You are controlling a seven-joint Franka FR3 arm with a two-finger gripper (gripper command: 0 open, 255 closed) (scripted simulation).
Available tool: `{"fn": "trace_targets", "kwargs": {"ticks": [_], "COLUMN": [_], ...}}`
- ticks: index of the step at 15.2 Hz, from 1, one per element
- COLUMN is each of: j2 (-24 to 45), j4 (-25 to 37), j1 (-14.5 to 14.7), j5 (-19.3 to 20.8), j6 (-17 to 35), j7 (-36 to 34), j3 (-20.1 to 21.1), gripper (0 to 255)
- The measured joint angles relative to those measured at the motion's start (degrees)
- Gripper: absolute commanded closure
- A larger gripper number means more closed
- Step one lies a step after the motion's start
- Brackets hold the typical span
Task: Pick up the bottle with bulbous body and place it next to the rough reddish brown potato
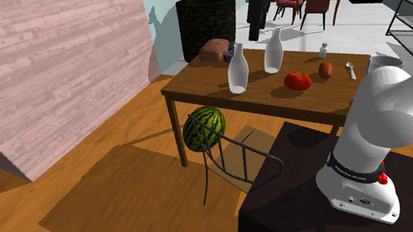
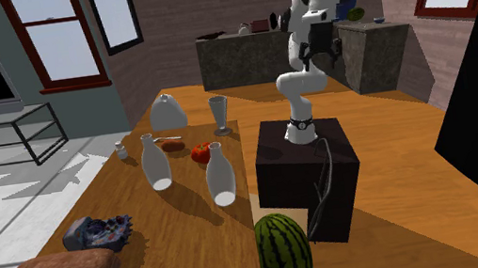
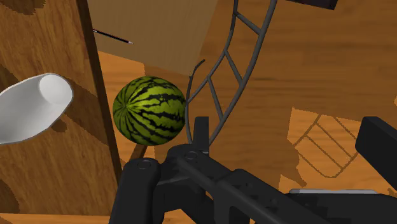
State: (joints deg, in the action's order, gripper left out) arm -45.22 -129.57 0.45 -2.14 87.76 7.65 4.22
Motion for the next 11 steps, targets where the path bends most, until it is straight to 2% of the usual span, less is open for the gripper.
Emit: {"fn": "trace_targets", "kwargs": {"ticks": [4,11], "j2": [1.7,10.4], "j4": [-0.2,1.1], "j1": [-0.8,-3.1], "j5": [1.4,4.6], "j6": [1.7,8.4], "j7": [2.3,9.0], "j3": [-2.2,-8.6], "gripper": [0,0]}}
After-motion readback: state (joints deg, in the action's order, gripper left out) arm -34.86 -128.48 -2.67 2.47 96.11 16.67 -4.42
